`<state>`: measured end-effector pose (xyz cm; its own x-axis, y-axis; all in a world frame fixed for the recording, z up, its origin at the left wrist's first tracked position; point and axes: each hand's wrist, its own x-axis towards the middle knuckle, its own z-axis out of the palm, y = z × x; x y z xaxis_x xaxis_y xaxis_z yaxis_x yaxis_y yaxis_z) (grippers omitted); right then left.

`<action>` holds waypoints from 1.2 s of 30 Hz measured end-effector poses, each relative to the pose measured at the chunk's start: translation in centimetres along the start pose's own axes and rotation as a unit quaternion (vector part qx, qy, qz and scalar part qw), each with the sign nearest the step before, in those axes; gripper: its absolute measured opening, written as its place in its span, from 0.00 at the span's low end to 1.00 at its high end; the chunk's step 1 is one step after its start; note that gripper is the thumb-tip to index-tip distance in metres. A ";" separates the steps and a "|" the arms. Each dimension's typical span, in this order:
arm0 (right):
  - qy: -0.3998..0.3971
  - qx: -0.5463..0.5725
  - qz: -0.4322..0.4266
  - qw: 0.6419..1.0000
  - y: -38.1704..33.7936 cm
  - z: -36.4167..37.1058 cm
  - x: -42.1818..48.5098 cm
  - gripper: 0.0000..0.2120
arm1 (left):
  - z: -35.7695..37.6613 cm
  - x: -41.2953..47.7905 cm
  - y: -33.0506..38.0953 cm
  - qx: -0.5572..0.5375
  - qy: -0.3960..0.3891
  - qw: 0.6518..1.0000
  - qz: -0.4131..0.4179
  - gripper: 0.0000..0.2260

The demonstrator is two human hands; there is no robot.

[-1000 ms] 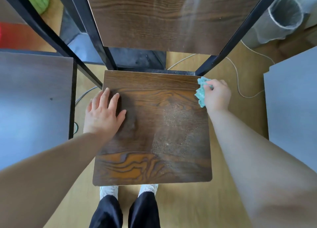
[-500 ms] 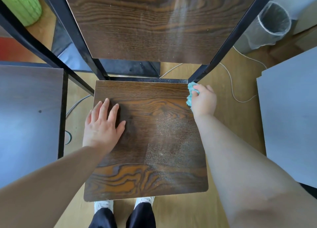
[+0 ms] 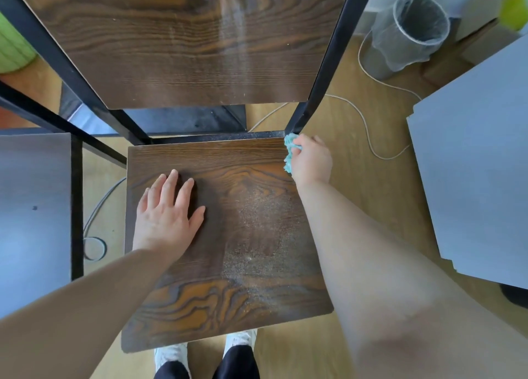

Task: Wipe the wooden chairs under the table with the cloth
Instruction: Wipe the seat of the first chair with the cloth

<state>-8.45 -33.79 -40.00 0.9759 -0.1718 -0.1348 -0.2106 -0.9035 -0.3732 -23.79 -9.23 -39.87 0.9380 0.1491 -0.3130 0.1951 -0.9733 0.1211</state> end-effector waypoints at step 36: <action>-0.247 0.070 -0.328 0.909 -1.8 5.7 -28.6 0.13 | -0.6 -5.9 -3.3 0.006 -0.019 1.000 -0.010 0.28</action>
<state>-36.32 -25.06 -40.73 0.7557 0.6151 -0.2248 0.3688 -0.6834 -0.6301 -29.81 -6.78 -37.83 0.9223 0.1621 -0.3508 0.2101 -0.9722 0.1032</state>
